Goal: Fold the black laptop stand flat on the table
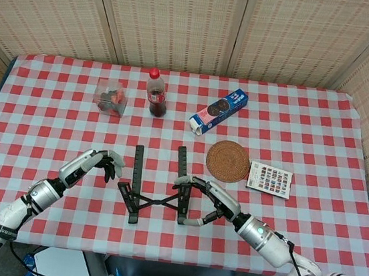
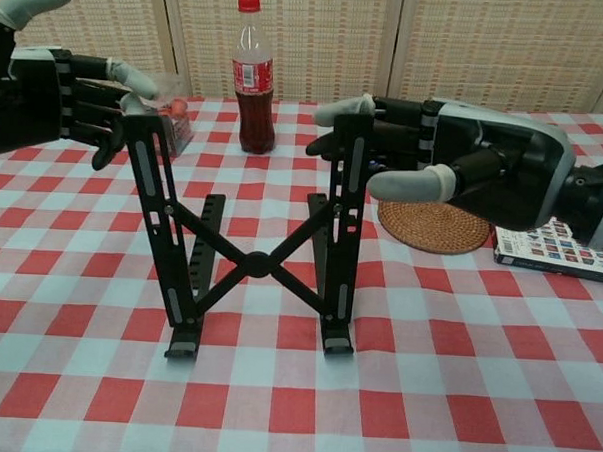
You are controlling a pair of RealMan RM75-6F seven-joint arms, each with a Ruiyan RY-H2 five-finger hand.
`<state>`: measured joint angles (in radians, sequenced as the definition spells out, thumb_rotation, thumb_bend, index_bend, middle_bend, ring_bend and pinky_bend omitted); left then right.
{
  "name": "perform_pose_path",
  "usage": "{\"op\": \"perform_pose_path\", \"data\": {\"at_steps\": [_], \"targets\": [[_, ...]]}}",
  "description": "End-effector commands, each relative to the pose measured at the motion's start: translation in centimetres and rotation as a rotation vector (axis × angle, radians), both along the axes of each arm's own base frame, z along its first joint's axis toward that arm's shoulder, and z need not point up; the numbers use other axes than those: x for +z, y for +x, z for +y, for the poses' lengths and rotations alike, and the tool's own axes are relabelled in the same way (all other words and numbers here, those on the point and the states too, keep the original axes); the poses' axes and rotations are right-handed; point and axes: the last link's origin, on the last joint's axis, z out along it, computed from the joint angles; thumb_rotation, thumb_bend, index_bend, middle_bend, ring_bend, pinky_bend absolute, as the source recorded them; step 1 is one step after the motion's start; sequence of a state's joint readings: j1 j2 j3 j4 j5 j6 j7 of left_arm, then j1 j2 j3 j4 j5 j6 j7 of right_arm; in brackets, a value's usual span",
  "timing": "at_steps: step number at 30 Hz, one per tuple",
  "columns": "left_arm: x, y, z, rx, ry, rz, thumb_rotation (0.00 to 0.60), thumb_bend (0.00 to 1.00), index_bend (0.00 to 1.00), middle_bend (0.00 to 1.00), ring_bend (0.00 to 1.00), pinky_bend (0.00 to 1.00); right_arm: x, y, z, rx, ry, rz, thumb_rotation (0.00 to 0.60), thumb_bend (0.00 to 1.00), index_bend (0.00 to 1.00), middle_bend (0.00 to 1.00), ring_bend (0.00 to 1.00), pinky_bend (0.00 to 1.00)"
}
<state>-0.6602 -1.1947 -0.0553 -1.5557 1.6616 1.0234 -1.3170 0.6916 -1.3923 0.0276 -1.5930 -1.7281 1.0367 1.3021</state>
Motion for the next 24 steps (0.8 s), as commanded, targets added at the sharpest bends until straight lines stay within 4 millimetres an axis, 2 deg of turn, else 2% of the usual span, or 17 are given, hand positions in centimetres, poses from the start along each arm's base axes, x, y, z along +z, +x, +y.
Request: {"op": "perform_pose_path", "data": {"at_steps": [1, 8, 17, 24], "targets": [[0.5, -0.2, -1.3, -0.028, -0.002, 0.017, 0.037, 0.21, 0.39, 0.51, 0.53, 0.59, 0.3, -0.2, 1.0, 0.014, 0.006, 0.000, 0.600, 0.00, 0.22, 0.26, 0.10, 0.10], [0.8, -0.2, -2.9, -0.068, -0.020, 0.051, 0.038, 0.21, 0.38, 0.51, 0.53, 0.59, 0.4, -0.4, 2.2, 0.040, 0.026, 0.015, 0.600, 0.00, 0.22, 0.26, 0.10, 0.10], [0.3, -0.2, -3.0, -0.057, -0.036, 0.050, 0.041, 0.21, 0.38, 0.51, 0.53, 0.59, -0.2, -0.4, 0.9, 0.009, 0.022, 0.017, 0.600, 0.00, 0.22, 0.26, 0.10, 0.10], [0.1, -0.1, -3.0, -0.061, -0.041, 0.052, 0.037, 0.21, 0.38, 0.51, 0.53, 0.59, -1.8, -0.1, 0.4, 0.006, 0.051, 0.035, 0.600, 0.00, 0.22, 0.26, 0.11, 0.10]]}}
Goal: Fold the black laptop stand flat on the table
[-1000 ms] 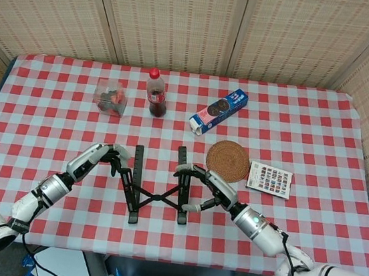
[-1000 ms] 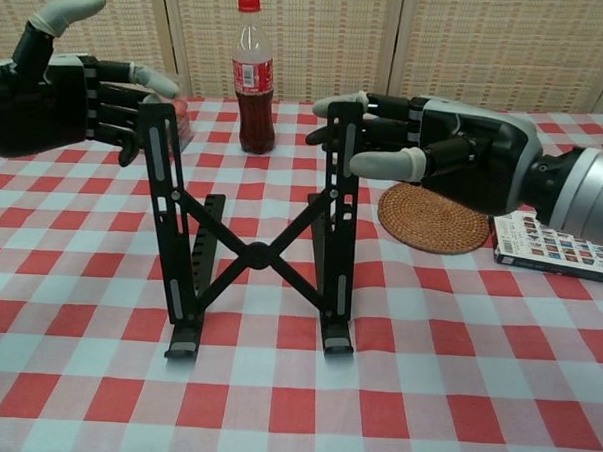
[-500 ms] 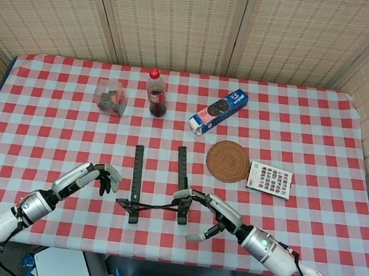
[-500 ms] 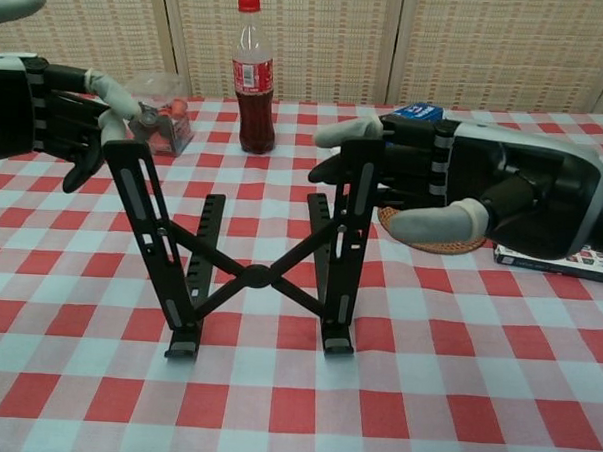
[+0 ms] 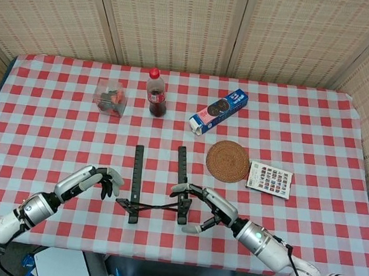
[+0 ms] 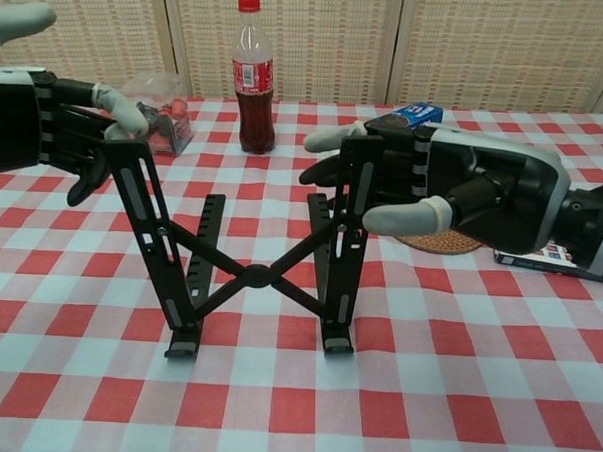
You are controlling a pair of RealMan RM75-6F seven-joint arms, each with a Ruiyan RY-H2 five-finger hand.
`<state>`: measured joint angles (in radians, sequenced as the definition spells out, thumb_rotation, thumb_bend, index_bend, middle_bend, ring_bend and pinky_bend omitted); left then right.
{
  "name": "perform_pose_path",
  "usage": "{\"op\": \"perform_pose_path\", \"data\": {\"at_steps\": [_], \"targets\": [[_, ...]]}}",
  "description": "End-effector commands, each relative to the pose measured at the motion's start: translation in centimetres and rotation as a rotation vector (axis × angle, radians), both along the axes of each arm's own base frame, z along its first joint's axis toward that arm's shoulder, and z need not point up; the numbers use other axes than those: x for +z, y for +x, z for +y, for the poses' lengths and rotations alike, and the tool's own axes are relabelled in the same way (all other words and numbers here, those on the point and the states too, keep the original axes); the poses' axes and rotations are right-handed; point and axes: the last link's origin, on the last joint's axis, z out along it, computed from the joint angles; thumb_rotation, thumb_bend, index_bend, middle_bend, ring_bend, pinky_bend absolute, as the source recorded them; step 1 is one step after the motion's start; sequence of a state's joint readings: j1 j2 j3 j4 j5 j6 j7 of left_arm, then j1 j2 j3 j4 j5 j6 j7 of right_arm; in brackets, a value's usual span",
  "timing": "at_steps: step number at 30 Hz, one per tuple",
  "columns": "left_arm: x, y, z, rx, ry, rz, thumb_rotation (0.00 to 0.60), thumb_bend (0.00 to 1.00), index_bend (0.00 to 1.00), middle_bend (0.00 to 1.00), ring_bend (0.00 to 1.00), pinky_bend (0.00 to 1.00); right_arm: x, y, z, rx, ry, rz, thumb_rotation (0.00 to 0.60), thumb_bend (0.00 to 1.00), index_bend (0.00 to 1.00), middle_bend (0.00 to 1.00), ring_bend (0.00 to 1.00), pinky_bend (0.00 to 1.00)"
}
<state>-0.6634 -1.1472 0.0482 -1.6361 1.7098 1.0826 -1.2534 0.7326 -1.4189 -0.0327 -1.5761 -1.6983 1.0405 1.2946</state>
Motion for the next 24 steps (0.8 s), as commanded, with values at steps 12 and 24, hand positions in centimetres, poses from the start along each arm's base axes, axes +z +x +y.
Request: {"op": "perform_pose_path", "data": {"at_steps": [12, 24], "targets": [[0.2, 0.0, 0.2, 0.005, 0.007, 0.005, 0.040, 0.21, 0.38, 0.51, 0.53, 0.59, -3.2, -0.7, 0.9, -0.028, 0.100, 0.036, 0.600, 0.00, 0.22, 0.26, 0.11, 0.10], [0.1, 0.0, 0.4, 0.004, 0.007, 0.007, 0.037, 0.21, 0.38, 0.51, 0.53, 0.59, -3.9, -1.5, 1.9, -0.086, 0.168, 0.036, 0.600, 0.04, 0.22, 0.26, 0.11, 0.13]]}}
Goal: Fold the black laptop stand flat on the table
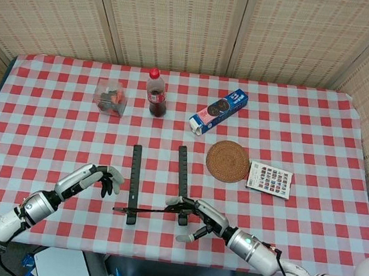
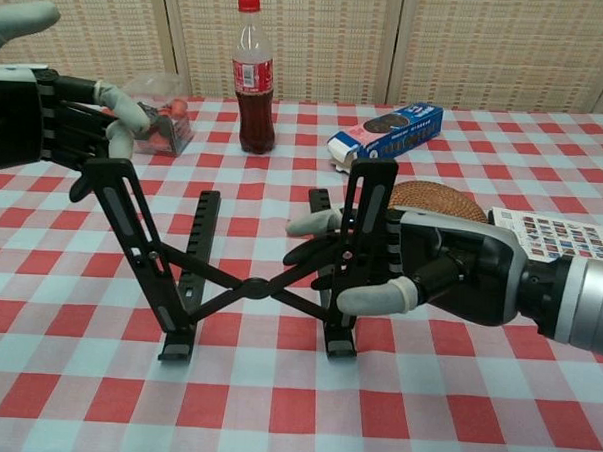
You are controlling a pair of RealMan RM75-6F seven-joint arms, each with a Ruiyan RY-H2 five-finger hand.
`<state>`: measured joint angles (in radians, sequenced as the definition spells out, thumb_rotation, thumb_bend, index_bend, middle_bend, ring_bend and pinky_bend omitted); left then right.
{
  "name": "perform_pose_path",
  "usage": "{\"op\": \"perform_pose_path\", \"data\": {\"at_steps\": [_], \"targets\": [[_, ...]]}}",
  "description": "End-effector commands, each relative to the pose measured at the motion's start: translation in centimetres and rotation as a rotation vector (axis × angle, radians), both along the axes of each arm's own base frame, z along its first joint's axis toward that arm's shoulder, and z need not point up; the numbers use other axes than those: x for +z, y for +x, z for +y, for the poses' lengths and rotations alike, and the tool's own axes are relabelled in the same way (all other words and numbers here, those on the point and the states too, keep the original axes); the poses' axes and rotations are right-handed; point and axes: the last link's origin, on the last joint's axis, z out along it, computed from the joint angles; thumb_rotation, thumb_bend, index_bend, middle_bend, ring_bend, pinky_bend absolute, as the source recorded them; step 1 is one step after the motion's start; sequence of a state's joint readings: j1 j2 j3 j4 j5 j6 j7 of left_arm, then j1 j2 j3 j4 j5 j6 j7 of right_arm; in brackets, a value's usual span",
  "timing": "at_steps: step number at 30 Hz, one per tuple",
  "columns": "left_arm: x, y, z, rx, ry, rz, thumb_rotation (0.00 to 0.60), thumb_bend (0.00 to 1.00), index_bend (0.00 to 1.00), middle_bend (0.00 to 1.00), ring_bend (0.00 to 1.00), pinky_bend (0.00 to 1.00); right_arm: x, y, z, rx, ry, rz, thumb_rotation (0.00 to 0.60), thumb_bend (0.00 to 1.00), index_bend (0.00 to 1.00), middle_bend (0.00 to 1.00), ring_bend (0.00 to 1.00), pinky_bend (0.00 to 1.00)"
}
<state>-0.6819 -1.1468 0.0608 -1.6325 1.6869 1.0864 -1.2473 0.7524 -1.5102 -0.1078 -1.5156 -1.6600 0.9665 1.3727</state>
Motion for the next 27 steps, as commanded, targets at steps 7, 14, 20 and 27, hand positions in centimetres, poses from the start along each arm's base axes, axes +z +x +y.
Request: {"op": "perform_pose_path", "data": {"at_steps": [7, 14, 20, 27], "targets": [[-0.2, -0.2, 0.2, -0.004, 0.013, 0.018, 0.041, 0.21, 0.38, 0.51, 0.53, 0.59, 0.9, 0.1, -0.2, -0.017, -0.017, -0.022, 0.600, 0.05, 0.22, 0.26, 0.11, 0.14], [-0.7, -1.1, 0.2, -0.070, 0.068, 0.088, 0.079, 0.21, 0.36, 0.50, 0.46, 0.58, 4.3, 0.9, -1.6, 0.025, -0.140, -0.042, 0.600, 0.05, 0.22, 0.26, 0.11, 0.14], [-1.6, -1.3, -0.2, -0.179, 0.098, 0.189, 0.249, 0.21, 0.36, 0.46, 0.42, 0.53, 7.4, 1.4, -2.2, 0.083, -0.218, -0.010, 0.600, 0.05, 0.22, 0.26, 0.11, 0.14], [-3.4, -1.4, -0.7, -0.288, 0.175, 0.348, 0.361, 0.21, 0.32, 0.41, 0.35, 0.44, 9.7, 1.2, -2.6, 0.087, -0.282, 0.034, 0.600, 0.05, 0.22, 0.26, 0.11, 0.14]]}}
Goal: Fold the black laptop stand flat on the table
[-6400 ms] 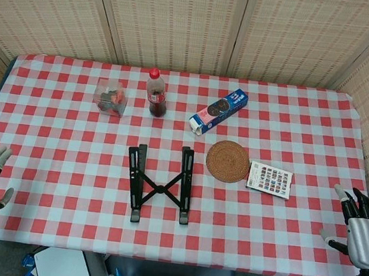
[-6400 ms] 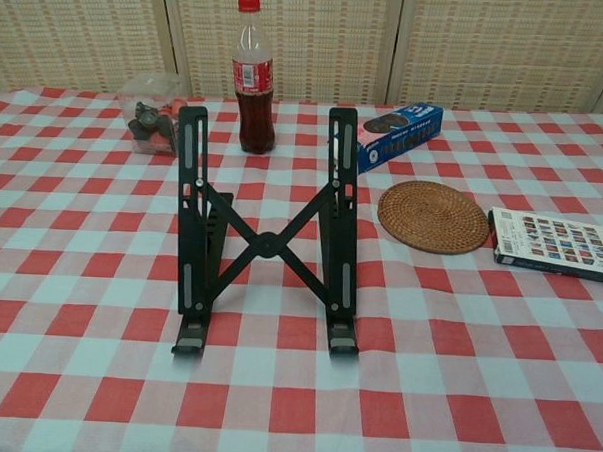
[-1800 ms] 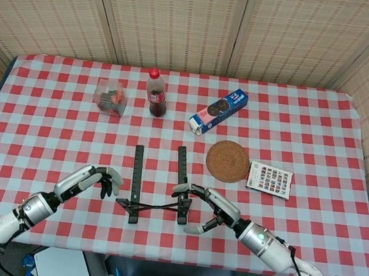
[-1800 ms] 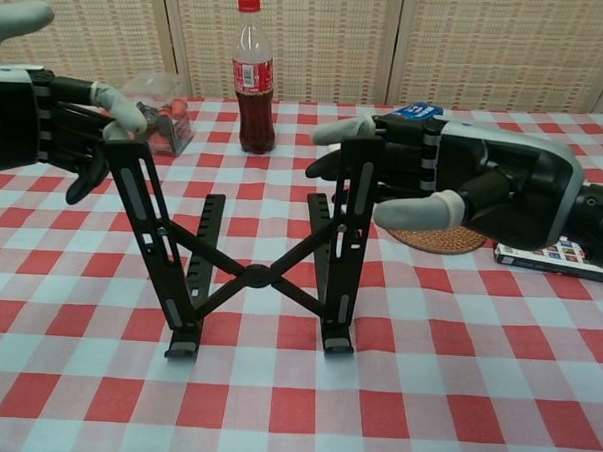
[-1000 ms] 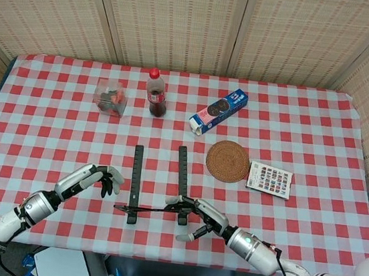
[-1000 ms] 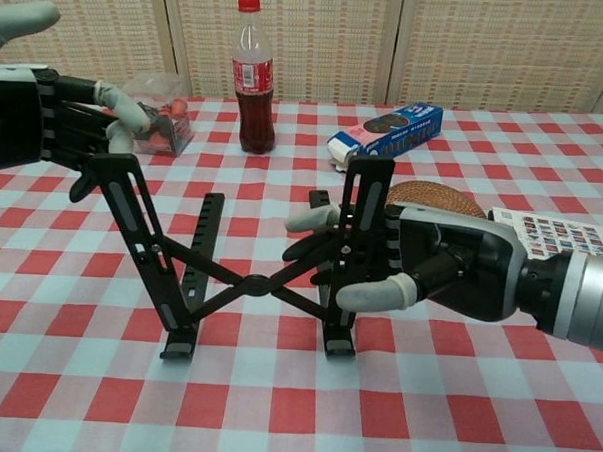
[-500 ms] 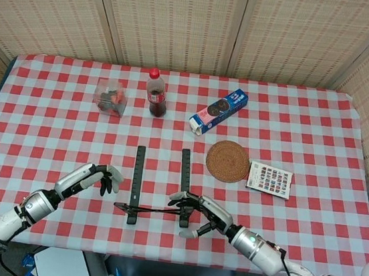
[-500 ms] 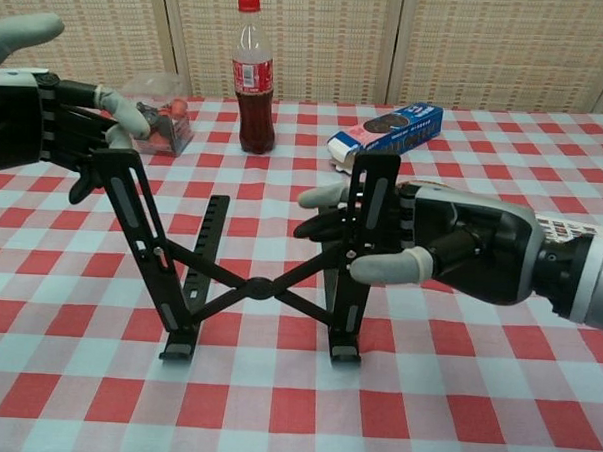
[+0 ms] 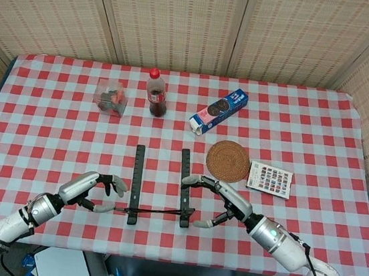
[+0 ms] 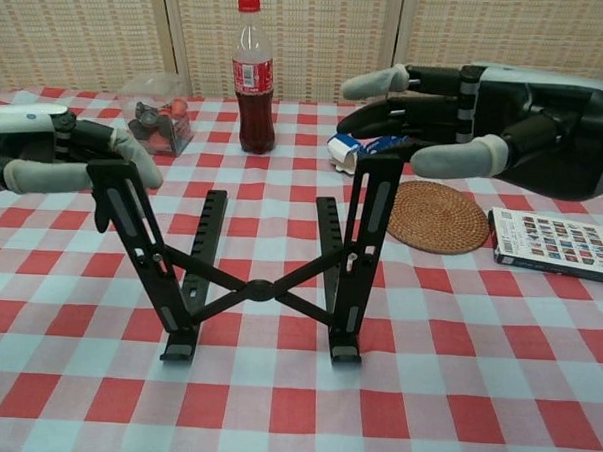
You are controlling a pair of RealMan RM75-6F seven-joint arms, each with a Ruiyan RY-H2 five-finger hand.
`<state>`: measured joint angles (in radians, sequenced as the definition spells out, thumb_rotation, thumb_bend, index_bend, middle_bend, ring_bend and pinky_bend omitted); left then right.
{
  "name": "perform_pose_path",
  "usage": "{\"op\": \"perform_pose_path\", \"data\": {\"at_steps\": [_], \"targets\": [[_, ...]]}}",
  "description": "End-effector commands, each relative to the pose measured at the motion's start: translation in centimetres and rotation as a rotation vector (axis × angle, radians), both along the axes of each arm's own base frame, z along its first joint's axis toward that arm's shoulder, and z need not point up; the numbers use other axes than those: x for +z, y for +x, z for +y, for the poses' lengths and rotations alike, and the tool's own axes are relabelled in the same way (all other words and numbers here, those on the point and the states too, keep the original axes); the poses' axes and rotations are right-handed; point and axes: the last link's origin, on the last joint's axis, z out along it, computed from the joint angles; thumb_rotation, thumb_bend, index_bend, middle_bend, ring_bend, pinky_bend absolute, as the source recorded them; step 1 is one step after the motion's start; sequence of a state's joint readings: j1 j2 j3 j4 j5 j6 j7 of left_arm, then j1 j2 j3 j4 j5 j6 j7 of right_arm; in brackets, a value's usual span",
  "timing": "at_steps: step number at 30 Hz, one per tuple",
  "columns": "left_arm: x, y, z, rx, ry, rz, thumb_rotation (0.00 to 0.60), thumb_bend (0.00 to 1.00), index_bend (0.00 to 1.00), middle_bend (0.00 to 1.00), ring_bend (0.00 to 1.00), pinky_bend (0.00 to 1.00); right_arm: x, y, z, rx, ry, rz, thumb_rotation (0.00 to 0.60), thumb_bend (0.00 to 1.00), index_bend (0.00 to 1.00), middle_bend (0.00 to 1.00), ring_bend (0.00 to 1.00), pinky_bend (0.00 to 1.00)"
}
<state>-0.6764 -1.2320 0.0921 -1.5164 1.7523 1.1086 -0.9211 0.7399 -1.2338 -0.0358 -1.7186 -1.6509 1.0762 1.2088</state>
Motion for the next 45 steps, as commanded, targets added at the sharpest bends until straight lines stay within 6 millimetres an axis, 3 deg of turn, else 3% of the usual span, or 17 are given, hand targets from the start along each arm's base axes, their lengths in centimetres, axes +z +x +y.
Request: {"op": "perform_pose_path", "data": {"at_steps": [1, 3, 5, 11, 21, 23, 27, 31, 39, 45], "targets": [[-1.6, 0.0, -0.4, -0.060, 0.046, 0.093, 0.385, 0.21, 0.33, 0.41, 0.35, 0.44, 0.6, -0.1, -0.2, -0.007, -0.020, 0.015, 0.600, 0.05, 0.22, 0.26, 0.11, 0.14], [-2.3, 0.0, -0.5, -0.071, 0.062, 0.125, 0.442, 0.21, 0.33, 0.41, 0.35, 0.44, 0.8, -0.3, -0.3, -0.011, -0.024, 0.029, 0.600, 0.05, 0.22, 0.26, 0.11, 0.14], [-2.8, 0.0, -0.5, -0.075, 0.072, 0.148, 0.461, 0.21, 0.33, 0.41, 0.35, 0.44, 0.8, -0.5, -0.3, -0.018, -0.024, 0.036, 0.600, 0.05, 0.22, 0.26, 0.11, 0.14], [-3.2, 0.4, 0.0, -0.081, 0.128, 0.183, 0.402, 0.21, 0.34, 0.37, 0.33, 0.44, 0.7, -1.1, -0.4, -0.038, -0.022, 0.038, 0.600, 0.05, 0.22, 0.26, 0.11, 0.14], [0.4, 0.9, 1.4, -0.065, 0.240, 0.172, 0.359, 0.21, 0.33, 0.37, 0.33, 0.44, 0.7, -1.8, -0.6, -0.057, -0.035, 0.036, 0.600, 0.05, 0.22, 0.26, 0.11, 0.14], [0.9, 0.4, 1.5, -0.062, 0.252, 0.201, 0.375, 0.21, 0.32, 0.36, 0.33, 0.43, 0.9, -1.9, -0.6, -0.059, -0.040, 0.034, 0.600, 0.05, 0.22, 0.26, 0.11, 0.14], [1.7, -1.2, 1.3, -0.067, 0.263, 0.307, 0.530, 0.21, 0.25, 0.30, 0.29, 0.37, 1.2, -2.0, -0.7, -0.061, -0.050, 0.033, 0.600, 0.05, 0.22, 0.26, 0.11, 0.14], [1.2, -2.8, -0.1, -0.082, 0.222, 0.414, 0.600, 0.21, 0.24, 0.28, 0.28, 0.35, 1.2, -2.0, -0.8, -0.061, -0.050, 0.030, 0.600, 0.05, 0.22, 0.26, 0.11, 0.14], [-1.1, -2.3, -2.7, -0.111, 0.140, 0.422, 0.599, 0.21, 0.25, 0.28, 0.28, 0.33, 1.1, -2.1, -0.7, -0.061, -0.042, 0.034, 0.600, 0.05, 0.22, 0.26, 0.11, 0.14], [-2.7, -0.9, -3.3, -0.141, 0.127, 0.383, 0.516, 0.21, 0.26, 0.28, 0.28, 0.33, 1.1, -2.3, -0.5, -0.067, -0.044, 0.037, 0.600, 0.05, 0.22, 0.26, 0.11, 0.14]]}}
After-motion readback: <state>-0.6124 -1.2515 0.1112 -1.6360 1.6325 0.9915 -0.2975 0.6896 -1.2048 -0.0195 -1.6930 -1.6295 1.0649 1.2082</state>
